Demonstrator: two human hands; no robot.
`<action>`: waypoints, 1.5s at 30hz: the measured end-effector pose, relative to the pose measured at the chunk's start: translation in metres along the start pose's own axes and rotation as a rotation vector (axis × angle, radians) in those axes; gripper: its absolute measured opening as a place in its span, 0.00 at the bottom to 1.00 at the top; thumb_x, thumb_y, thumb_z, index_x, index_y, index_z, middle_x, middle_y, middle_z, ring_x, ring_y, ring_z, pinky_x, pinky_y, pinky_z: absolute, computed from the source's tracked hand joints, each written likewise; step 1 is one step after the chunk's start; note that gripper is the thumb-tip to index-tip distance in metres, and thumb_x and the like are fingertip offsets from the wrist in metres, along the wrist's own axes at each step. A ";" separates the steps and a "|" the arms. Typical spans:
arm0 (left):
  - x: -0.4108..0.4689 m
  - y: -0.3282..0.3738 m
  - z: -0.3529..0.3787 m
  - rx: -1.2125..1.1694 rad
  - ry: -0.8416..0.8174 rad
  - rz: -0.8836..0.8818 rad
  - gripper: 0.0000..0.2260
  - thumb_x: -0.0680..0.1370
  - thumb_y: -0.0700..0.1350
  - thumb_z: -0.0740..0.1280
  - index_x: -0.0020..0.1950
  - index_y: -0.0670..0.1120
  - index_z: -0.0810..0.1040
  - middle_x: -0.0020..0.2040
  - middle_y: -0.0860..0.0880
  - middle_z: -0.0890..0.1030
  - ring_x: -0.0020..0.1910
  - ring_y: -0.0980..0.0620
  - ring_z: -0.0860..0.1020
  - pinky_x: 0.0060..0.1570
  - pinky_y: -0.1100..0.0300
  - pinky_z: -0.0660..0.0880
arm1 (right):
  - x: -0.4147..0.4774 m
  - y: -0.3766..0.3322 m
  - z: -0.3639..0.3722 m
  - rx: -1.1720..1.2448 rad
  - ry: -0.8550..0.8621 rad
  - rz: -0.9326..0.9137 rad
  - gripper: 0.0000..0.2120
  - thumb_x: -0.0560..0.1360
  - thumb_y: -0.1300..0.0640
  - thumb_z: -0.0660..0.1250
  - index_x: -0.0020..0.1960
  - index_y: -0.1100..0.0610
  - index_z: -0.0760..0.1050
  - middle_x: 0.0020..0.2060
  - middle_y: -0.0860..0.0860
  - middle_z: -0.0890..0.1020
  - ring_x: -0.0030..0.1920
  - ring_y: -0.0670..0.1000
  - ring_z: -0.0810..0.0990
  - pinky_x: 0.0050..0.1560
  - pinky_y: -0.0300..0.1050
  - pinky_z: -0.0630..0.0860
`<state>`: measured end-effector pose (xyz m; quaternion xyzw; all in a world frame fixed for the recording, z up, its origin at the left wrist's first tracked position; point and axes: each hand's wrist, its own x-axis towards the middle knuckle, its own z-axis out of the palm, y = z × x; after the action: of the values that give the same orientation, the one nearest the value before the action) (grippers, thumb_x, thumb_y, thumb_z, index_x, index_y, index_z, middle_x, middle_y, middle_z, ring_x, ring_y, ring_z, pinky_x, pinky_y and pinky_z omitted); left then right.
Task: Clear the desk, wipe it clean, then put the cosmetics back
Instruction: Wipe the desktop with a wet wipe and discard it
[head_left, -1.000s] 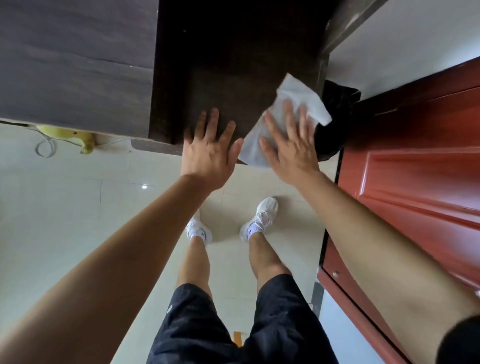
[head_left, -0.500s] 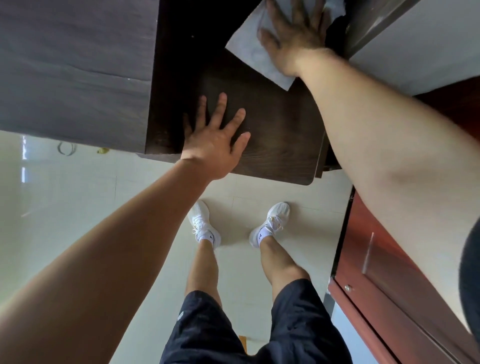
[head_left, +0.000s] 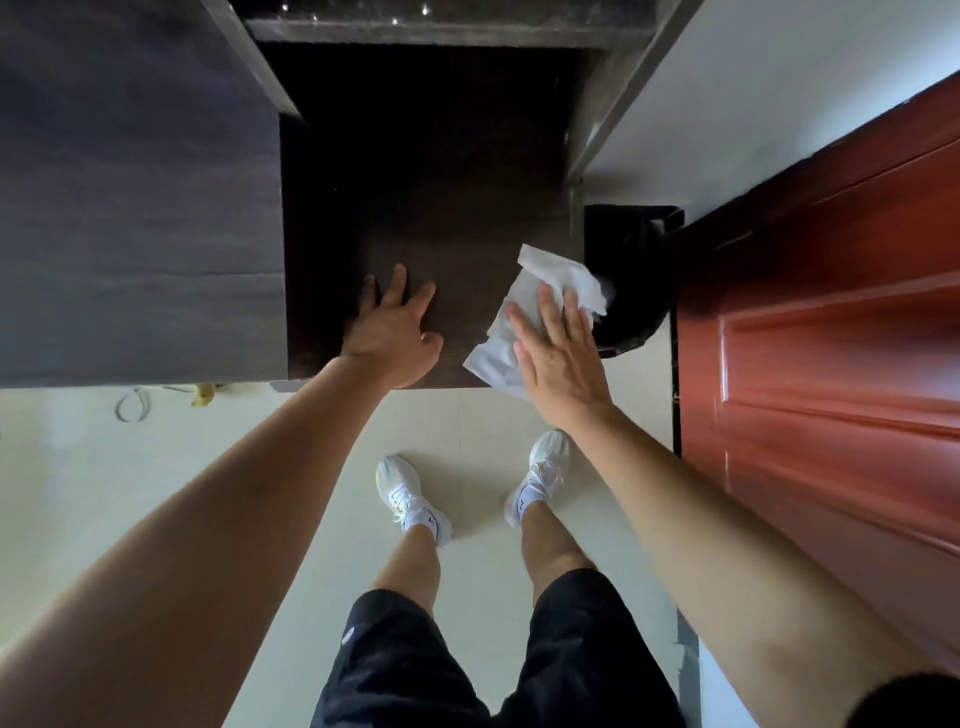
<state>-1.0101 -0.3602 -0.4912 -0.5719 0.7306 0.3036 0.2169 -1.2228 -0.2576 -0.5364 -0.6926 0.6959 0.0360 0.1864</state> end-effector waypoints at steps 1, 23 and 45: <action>-0.005 -0.001 -0.004 -0.027 0.001 0.000 0.31 0.80 0.53 0.58 0.80 0.58 0.48 0.82 0.52 0.44 0.79 0.40 0.44 0.74 0.40 0.57 | 0.002 -0.003 -0.005 -0.010 -0.010 0.008 0.23 0.85 0.49 0.53 0.79 0.49 0.62 0.79 0.60 0.58 0.79 0.66 0.54 0.77 0.62 0.53; -0.080 -0.023 -0.054 -0.058 0.315 0.257 0.28 0.81 0.49 0.59 0.80 0.55 0.55 0.82 0.50 0.48 0.80 0.45 0.46 0.71 0.45 0.63 | -0.009 -0.071 -0.078 0.443 0.214 0.198 0.09 0.79 0.57 0.65 0.57 0.59 0.78 0.68 0.55 0.73 0.68 0.56 0.72 0.60 0.52 0.76; -0.104 -0.018 -0.193 0.077 0.532 0.233 0.29 0.81 0.50 0.59 0.81 0.54 0.54 0.82 0.48 0.47 0.80 0.44 0.46 0.73 0.46 0.59 | 0.100 -0.091 -0.330 0.437 0.751 0.100 0.09 0.79 0.49 0.61 0.56 0.52 0.74 0.56 0.51 0.76 0.53 0.54 0.77 0.49 0.49 0.73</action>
<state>-0.9603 -0.4235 -0.2869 -0.5350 0.8336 0.1378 0.0029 -1.2003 -0.4576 -0.2422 -0.5673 0.7394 -0.3574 0.0609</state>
